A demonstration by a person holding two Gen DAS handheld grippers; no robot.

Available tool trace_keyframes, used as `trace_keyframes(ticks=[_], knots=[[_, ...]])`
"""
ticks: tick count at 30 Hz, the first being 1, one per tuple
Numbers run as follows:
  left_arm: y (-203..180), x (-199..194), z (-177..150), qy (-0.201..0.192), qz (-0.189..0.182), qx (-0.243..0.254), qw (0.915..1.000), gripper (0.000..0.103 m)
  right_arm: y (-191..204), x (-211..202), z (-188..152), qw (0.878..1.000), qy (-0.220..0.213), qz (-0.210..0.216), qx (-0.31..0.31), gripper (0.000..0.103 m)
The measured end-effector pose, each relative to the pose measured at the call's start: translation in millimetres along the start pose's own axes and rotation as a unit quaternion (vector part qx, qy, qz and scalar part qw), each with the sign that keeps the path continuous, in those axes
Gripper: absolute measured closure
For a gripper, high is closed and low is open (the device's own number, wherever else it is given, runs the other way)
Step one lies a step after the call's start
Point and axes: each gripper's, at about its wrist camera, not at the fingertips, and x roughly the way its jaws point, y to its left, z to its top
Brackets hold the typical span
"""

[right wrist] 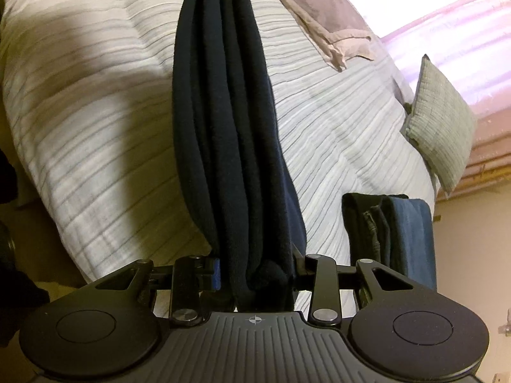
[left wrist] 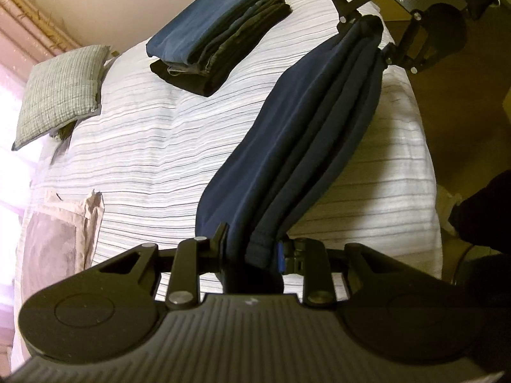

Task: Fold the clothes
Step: 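Carry the folded sweatpants over the stack of folded jeans with both grippers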

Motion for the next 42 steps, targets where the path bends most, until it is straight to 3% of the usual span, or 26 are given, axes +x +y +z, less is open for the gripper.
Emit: trace_keyframes(ticks=[8,15,21,26,30,36,40,42], knots=[[34.5,-21.6,-2.6,-0.036,0.001,0.056,0.9978,0.078,-26.8,-29.7,30.8,0.999,0.021,-0.018,0.031,0.07],[68.7,-41.2,22.6,-0.082,0.014,0.104,0.9911,0.078,-64.2,-66.6,36.2,0.995,0.036,-0.067,0.066,0.07],[93.3,-42.3,82.8,-0.13,0.035,0.141,0.9808,0.078,-121.9,-84.7,8.6,0.987,0.046,-0.125,0.086,0.071],[119.5,-27.7,161.1,-0.166,0.066,0.153,0.972,0.078,-191.6,-80.6,-36.5,0.979,0.046,-0.178,0.091,0.071],[144.2,4.0,238.2,-0.18,0.092,0.151,0.9677,0.078,-267.7,-52.8,-86.8,0.974,0.036,-0.207,0.09,0.071],[183.3,78.8,343.9,-0.17,0.143,0.146,0.9641,0.078,-368.9,14.1,-149.4,0.968,0.015,-0.241,0.067,0.07],[191.6,138.8,377.6,-0.158,0.179,0.151,0.9593,0.078,-397.4,75.0,-181.0,0.962,-0.003,-0.265,0.058,0.07],[184.6,178.1,378.5,-0.135,0.174,0.154,0.9634,0.079,-389.9,111.9,-193.2,0.967,-0.007,-0.249,0.059,0.07]])
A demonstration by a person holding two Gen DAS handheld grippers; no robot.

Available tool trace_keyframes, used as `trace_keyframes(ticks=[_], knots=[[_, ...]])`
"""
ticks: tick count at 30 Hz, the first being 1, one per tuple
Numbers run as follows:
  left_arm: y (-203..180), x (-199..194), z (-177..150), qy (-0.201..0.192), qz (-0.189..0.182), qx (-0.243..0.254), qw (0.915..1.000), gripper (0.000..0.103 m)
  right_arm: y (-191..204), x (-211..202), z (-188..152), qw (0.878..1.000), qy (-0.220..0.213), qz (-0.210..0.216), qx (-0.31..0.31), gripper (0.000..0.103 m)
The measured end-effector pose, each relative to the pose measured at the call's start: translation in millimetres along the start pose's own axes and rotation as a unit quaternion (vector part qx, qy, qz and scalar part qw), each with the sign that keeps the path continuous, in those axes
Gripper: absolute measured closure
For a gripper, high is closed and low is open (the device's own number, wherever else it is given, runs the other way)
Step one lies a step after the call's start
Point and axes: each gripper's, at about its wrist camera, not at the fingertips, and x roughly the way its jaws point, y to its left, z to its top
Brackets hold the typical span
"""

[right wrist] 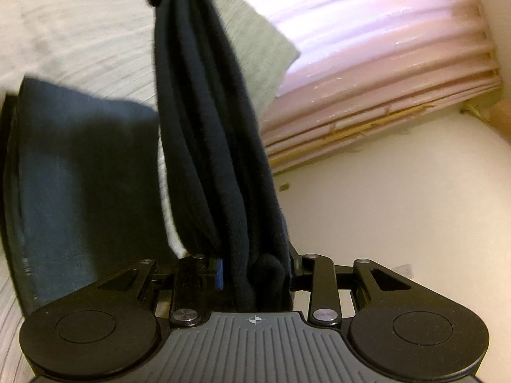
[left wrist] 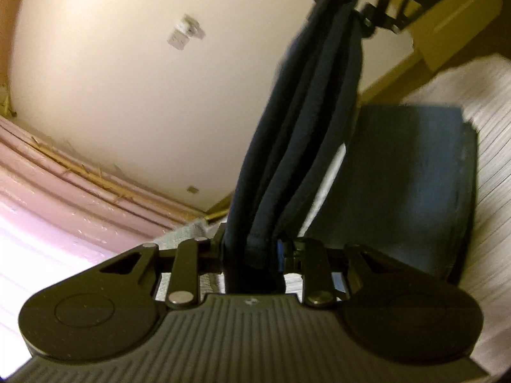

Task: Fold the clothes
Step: 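Carry the folded sweatpants over the stack of folded jeans with both grippers, then lower the sweatpants onto the jeans stack and open both grippers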

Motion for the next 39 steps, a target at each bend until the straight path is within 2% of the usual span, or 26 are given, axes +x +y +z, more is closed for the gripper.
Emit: trace_keyframes(ticks=[2,4,7,9,16,18,22,26,34,39], knots=[[-30.4,30.0,-9.1,0.03,-0.025,0.01,0.9992,0.079,26.9,19.5,-13.3,0.999,0.002,0.035,-0.002,0.07],[-60.5,42.4,-17.5,0.051,-0.044,0.012,0.9977,0.079,53.6,28.0,-25.5,0.998,0.002,0.06,-0.011,0.07],[-100.5,53.6,-27.9,0.072,-0.064,0.014,0.9952,0.079,75.4,26.6,-39.9,0.997,-0.003,0.07,-0.014,0.07],[-109.0,53.5,-30.5,0.071,-0.06,0.007,0.9956,0.079,79.7,23.0,-44.3,0.997,-0.005,0.071,-0.016,0.069],[-97.4,40.6,-39.4,0.048,-0.042,0.018,0.9978,0.079,66.4,1.5,-35.4,0.998,-0.002,0.065,0.014,0.069],[-96.8,37.3,-42.6,0.045,-0.043,0.016,0.9979,0.079,75.6,-2.9,-35.4,0.998,0.002,0.068,0.008,0.069],[-116.4,38.0,-44.9,0.05,-0.055,0.025,0.9969,0.079,95.1,-5.7,-42.0,0.997,0.018,0.074,-0.016,0.069],[-136.7,41.0,-47.8,0.06,-0.061,0.037,0.9956,0.077,101.5,-12.4,-45.1,0.997,0.015,0.07,-0.039,0.061],[-124.1,25.7,-58.6,0.083,-0.083,0.008,0.993,0.068,81.1,-37.0,-56.9,0.995,0.046,0.09,-0.017,0.06],[-96.9,0.3,-72.8,0.111,-0.085,-0.057,0.9886,0.069,52.1,-71.1,-59.9,0.988,0.07,0.115,0.073,0.06]])
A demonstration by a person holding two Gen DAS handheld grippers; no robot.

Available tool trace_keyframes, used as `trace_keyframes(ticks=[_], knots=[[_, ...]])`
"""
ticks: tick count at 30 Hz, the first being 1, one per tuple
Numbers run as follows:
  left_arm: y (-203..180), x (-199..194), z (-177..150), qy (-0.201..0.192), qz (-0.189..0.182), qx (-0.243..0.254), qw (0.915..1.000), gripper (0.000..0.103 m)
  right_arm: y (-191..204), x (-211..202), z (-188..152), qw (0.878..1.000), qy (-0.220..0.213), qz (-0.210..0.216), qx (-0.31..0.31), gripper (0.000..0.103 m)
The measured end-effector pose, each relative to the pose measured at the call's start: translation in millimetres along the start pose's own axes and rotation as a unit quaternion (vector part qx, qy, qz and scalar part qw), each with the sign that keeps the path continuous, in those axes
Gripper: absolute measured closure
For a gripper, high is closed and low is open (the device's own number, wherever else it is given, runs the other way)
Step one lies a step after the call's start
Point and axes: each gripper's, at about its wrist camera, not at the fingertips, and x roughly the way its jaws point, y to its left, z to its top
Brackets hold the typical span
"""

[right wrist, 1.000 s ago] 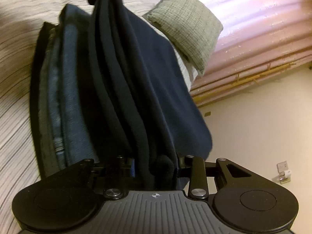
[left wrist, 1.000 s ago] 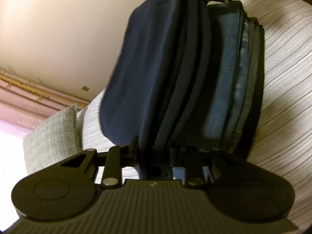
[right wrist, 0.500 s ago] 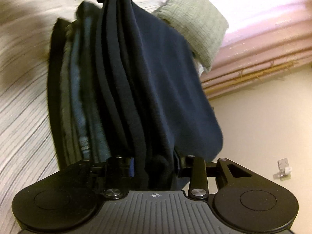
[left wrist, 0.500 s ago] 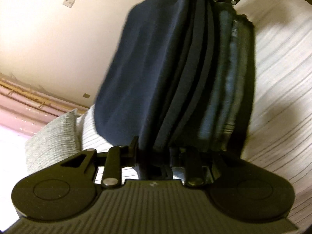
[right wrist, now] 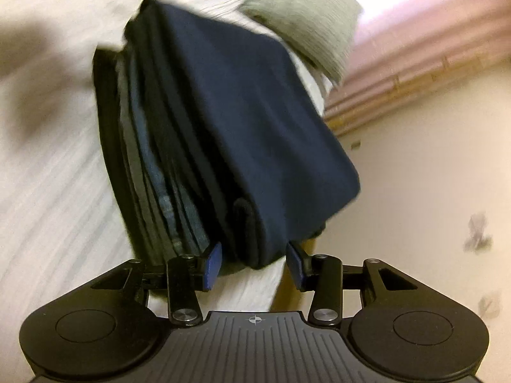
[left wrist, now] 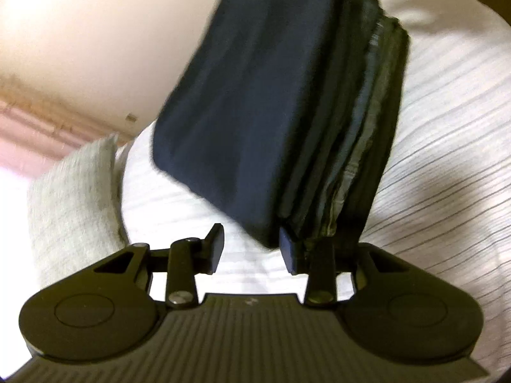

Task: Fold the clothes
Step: 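Lower the sweatpants onto the jeans stack and open both grippers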

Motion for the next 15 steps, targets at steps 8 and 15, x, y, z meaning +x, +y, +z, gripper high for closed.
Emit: trace_keyframes(ticks=[8,15], knots=[[50.0,-14.5,13.9,-0.016,-0.027,-0.149,0.9883,0.069,-49.4,-29.3,34.6,0.955,-0.05,0.092,0.276,0.06],[36.5,24.9,25.8,0.009,-0.088,-0.178,0.98,0.069,-70.4,21.0,9.5,0.884,0.016,0.163,0.438,0.06]])
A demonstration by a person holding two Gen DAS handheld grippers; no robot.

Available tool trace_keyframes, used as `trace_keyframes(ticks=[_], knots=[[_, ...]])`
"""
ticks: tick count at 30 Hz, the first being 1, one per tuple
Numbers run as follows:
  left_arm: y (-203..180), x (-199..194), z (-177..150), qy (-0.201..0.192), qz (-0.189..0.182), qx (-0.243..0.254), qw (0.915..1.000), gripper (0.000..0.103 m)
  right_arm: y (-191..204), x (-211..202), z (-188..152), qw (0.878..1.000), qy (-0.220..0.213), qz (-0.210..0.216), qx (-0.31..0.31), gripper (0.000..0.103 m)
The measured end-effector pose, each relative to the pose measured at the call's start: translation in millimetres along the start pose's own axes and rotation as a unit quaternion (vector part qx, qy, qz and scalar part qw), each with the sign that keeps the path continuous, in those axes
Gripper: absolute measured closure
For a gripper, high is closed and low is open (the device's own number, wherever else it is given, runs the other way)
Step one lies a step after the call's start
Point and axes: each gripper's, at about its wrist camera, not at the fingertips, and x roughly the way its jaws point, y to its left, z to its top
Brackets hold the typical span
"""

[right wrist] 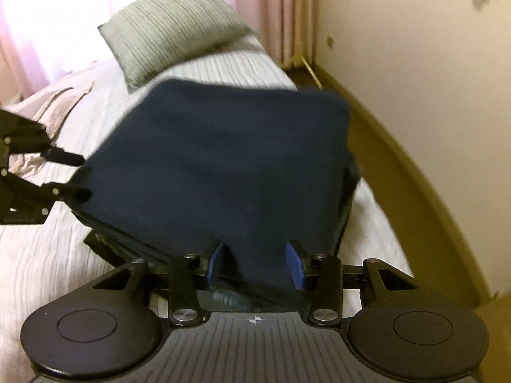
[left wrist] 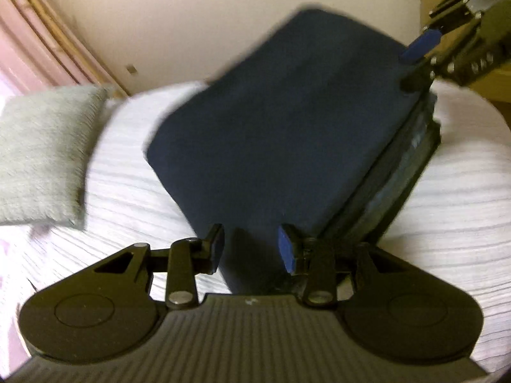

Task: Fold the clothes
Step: 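Lower the sweatpants onto the jeans stack and open both grippers, then press and straighten the sweatpants corner on the stack with the right gripper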

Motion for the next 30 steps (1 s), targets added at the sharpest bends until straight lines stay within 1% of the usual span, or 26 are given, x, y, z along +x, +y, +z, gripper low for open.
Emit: trace_keyframes(ticks=[2,4,7,10,12,14,16,17,19,22,25,28,30], knots=[[-4.2,6.8,-2.5,0.009,-0.006,-0.004,0.9999,0.069,-4.3,-3.4,-2.2,1.0,0.01,0.005,0.005,0.06],[-4.3,4.7,-2.2,0.012,-0.005,-0.008,0.9999,0.069,-4.1,-12.5,1.6,1.0,0.013,0.003,-0.001,0.06],[0.1,-1.3,2.6,0.01,-0.003,-0.008,0.9999,0.07,-2.1,-27.5,19.7,1.0,-0.016,0.003,-0.016,0.06],[7.7,-4.7,10.1,0.0,0.002,-0.011,0.9999,0.07,-6.2,-17.7,49.1,0.999,-0.042,0.007,-0.01,0.06],[16.1,-5.0,17.3,-0.007,0.01,-0.014,0.9998,0.07,-15.8,-8.8,70.4,0.999,-0.049,0.011,0.002,0.06],[27.8,-2.7,25.8,-0.012,0.016,-0.026,0.9995,0.07,-26.8,6.3,86.7,0.999,-0.047,0.007,0.013,0.06],[38.9,3.9,33.0,-0.013,0.022,-0.036,0.999,0.07,-41.6,25.3,94.2,0.999,-0.028,-0.005,0.037,0.06],[43.3,8.7,35.4,-0.012,0.024,-0.039,0.9989,0.07,-48.6,33.8,96.2,0.999,-0.018,-0.01,0.047,0.06],[48.7,18.1,38.4,-0.01,0.026,-0.044,0.9987,0.07,-59.8,44.0,90.0,0.998,-0.005,-0.014,0.056,0.061],[50.9,32.3,38.9,0.001,0.018,-0.052,0.9985,0.07,-67.2,48.9,85.4,0.998,-0.006,-0.012,0.06,0.061],[47.8,41.3,37.7,0.008,0.014,-0.045,0.9988,0.07,-64.8,45.6,84.9,0.998,-0.007,-0.01,0.06,0.061],[47.2,45.2,36.5,0.012,0.01,-0.043,0.9989,0.07,-63.4,40.9,84.6,0.998,-0.007,-0.01,0.056,0.06],[48.7,44.3,36.4,0.009,0.009,-0.042,0.999,0.07,-61.2,37.0,85.3,0.998,-0.017,-0.013,0.064,0.06]])
